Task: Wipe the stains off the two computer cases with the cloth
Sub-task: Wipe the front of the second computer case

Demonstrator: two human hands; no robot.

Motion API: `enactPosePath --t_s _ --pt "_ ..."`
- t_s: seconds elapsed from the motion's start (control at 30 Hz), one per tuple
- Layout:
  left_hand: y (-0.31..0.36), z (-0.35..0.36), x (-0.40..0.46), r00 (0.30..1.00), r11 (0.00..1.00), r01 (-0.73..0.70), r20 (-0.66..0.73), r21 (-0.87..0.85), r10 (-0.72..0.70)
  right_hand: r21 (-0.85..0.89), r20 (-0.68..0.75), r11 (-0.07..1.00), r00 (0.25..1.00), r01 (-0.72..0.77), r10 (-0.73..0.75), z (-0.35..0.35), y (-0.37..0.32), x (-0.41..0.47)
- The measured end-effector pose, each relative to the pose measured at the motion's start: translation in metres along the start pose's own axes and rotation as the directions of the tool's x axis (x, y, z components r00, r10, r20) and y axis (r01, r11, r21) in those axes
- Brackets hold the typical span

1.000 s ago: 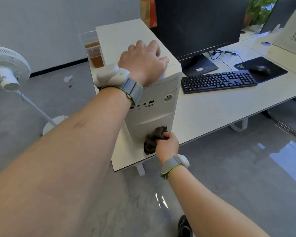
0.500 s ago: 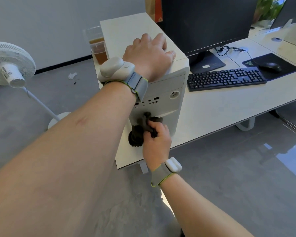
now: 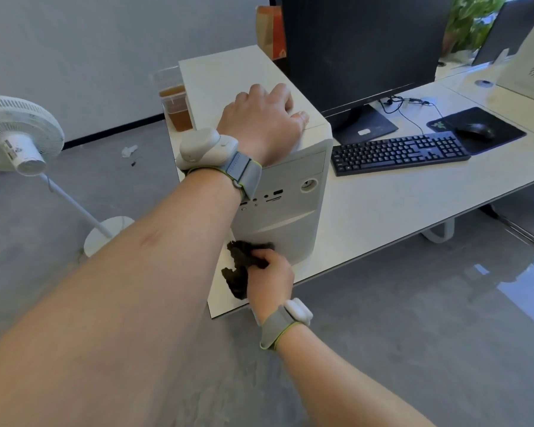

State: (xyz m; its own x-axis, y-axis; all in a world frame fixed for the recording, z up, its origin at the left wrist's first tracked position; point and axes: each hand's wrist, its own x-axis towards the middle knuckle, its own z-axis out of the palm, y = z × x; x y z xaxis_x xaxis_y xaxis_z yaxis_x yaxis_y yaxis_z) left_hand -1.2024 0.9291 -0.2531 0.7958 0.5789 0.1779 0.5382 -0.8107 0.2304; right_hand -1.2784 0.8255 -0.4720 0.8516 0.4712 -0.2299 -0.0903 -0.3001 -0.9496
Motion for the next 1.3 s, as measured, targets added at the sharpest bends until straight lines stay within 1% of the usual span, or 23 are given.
enactPosePath --t_s 0.07,0.1,0.13,0.2,0.23,0.27,0.33,0.4,0.43,0.47,0.53,0.63,0.67,0.7,0.77,0.83,0.93,0.97,1.07,1.13,1.2,1.23,1.3 --pt "-0.002 0.000 0.000 1.000 1.000 0.004 0.003 -0.002 -0.004 0.081 -0.041 0.986 0.988 0.149 -0.146 0.002 -0.004 -0.006" --pt "-0.002 0.000 0.001 1.000 1.000 0.006 0.001 -0.008 -0.006 0.084 -0.043 0.984 0.987 0.157 -0.154 0.003 -0.004 -0.003" --pt "-0.002 -0.001 0.001 1.000 1.000 0.005 0.000 -0.010 -0.005 0.060 -0.023 0.992 0.993 0.113 -0.112 0.003 -0.002 0.001" --pt "-0.001 -0.002 0.000 1.000 1.000 -0.005 0.000 -0.006 0.005 -0.033 0.040 0.999 0.999 -0.034 0.036 0.000 0.005 0.007" --pt "-0.001 -0.002 -0.001 1.000 1.000 -0.008 0.000 -0.003 0.008 -0.050 0.045 0.996 0.996 -0.068 0.071 -0.002 0.010 0.007" --pt "-0.001 -0.002 0.000 1.000 1.000 -0.010 -0.001 -0.001 0.010 -0.019 0.020 0.996 0.996 -0.088 0.089 -0.005 0.012 0.005" --pt "-0.002 0.000 0.001 1.000 1.000 -0.009 0.000 0.001 0.009 0.167 -0.093 0.977 0.984 -0.133 0.150 -0.015 0.015 0.002" --pt "-0.002 0.001 0.002 1.000 1.000 -0.006 -0.005 -0.002 0.006 0.383 -0.250 0.908 0.927 -0.171 0.280 -0.030 0.012 0.010" --pt "-0.002 0.000 0.002 1.000 1.000 -0.003 -0.008 -0.005 0.003 0.444 -0.310 0.883 0.898 -0.153 0.312 -0.037 0.011 0.017" --pt "-0.002 0.000 0.003 1.000 1.000 -0.001 -0.011 -0.003 0.001 0.449 -0.345 0.882 0.884 -0.141 0.317 -0.042 0.012 0.025" --pt "-0.002 0.001 0.003 1.000 1.000 0.001 -0.010 -0.002 -0.001 0.366 -0.326 0.911 0.892 -0.188 0.314 -0.044 0.014 0.038" --pt "-0.002 0.001 0.003 1.000 1.000 -0.008 -0.016 -0.002 0.008 0.152 -0.176 0.922 0.908 -0.357 0.380 -0.032 0.030 0.048" --pt "-0.002 0.001 0.003 1.000 1.000 -0.009 -0.016 -0.004 0.009 0.098 -0.134 0.914 0.904 -0.394 0.405 -0.031 0.033 0.046" --pt "-0.002 0.002 0.002 1.000 1.000 -0.008 -0.015 -0.008 0.008 0.085 -0.122 0.914 0.906 -0.397 0.405 -0.032 0.035 0.046" --pt "-0.003 0.002 0.001 1.000 1.000 -0.005 -0.012 -0.009 0.005 0.155 -0.174 0.935 0.923 -0.320 0.345 -0.036 0.034 0.044" --pt "-0.004 0.002 0.001 1.000 1.000 0.001 -0.011 -0.010 -0.001 0.222 -0.250 0.940 0.917 -0.259 0.312 -0.037 0.033 0.046" --pt "-0.001 0.000 0.001 1.000 1.000 0.001 -0.009 -0.022 -0.001 0.213 -0.167 0.912 0.907 -0.350 0.387 -0.031 0.033 0.045" --pt "-0.002 0.000 0.000 1.000 1.000 0.005 -0.004 -0.020 -0.005 0.201 -0.172 0.922 0.914 -0.332 0.367 -0.030 0.034 0.043" --pt "-0.002 0.001 0.001 1.000 1.000 0.013 -0.005 -0.016 -0.013 0.226 -0.279 0.961 0.935 -0.156 0.218 -0.031 0.030 0.036" --pt "-0.001 0.000 0.002 1.000 1.000 0.009 -0.019 -0.022 -0.009 0.224 -0.266 0.957 0.933 -0.185 0.243 -0.029 0.031 0.037" --pt "-0.001 -0.002 0.002 1.000 1.000 0.000 -0.019 -0.018 0.000 0.203 -0.201 0.935 0.922 -0.291 0.331 -0.026 0.034 0.040" --pt "-0.001 -0.001 0.000 1.000 1.000 -0.002 -0.013 -0.012 0.002 0.189 -0.195 0.935 0.922 -0.299 0.334 -0.027 0.036 0.040" --pt "-0.001 0.000 0.001 1.000 1.000 0.002 -0.012 -0.013 -0.002 0.194 -0.229 0.956 0.938 -0.220 0.262 -0.027 0.035 0.040"
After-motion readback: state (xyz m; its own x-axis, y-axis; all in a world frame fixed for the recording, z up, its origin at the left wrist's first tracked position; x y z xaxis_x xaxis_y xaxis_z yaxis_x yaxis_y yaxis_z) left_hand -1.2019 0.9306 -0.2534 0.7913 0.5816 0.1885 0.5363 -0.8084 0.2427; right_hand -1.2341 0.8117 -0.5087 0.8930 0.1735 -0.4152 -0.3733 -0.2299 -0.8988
